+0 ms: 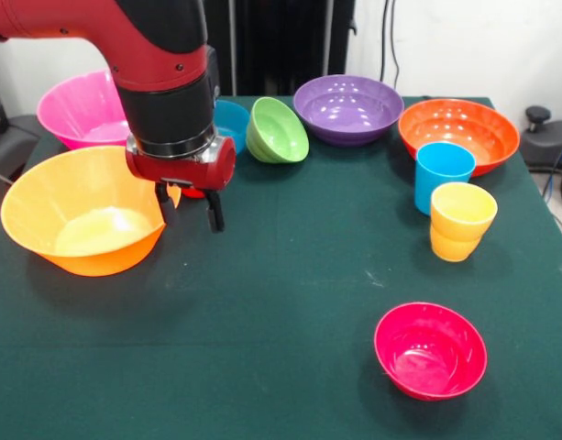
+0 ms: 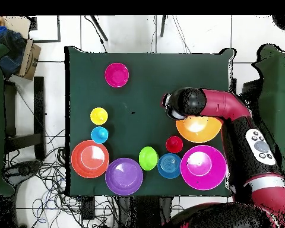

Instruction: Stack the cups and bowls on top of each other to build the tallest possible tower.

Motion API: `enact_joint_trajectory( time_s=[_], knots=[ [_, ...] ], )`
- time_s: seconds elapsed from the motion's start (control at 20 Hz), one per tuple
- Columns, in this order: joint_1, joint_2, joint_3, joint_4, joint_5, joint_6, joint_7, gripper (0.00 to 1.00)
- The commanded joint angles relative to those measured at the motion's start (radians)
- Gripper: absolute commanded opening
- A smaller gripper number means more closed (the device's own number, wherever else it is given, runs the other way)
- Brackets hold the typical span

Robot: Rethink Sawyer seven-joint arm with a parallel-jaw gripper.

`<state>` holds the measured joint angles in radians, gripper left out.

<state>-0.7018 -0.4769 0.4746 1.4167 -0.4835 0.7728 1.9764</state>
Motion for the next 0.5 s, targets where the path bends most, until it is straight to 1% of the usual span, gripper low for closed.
enact_joint_trajectory(
  time_s=[0.05, 0.3, 0.5],
  knots=[
    [-0.007, 0.059, 0.059, 0.013, -0.1, -0.029, -0.277, 1.0],
    [-0.007, 0.049, 0.066, 0.011, -0.098, -0.009, -0.279, 1.0],
    [-0.009, 0.035, 0.068, 0.029, -0.099, -0.015, -0.266, 1.0]
  ],
)
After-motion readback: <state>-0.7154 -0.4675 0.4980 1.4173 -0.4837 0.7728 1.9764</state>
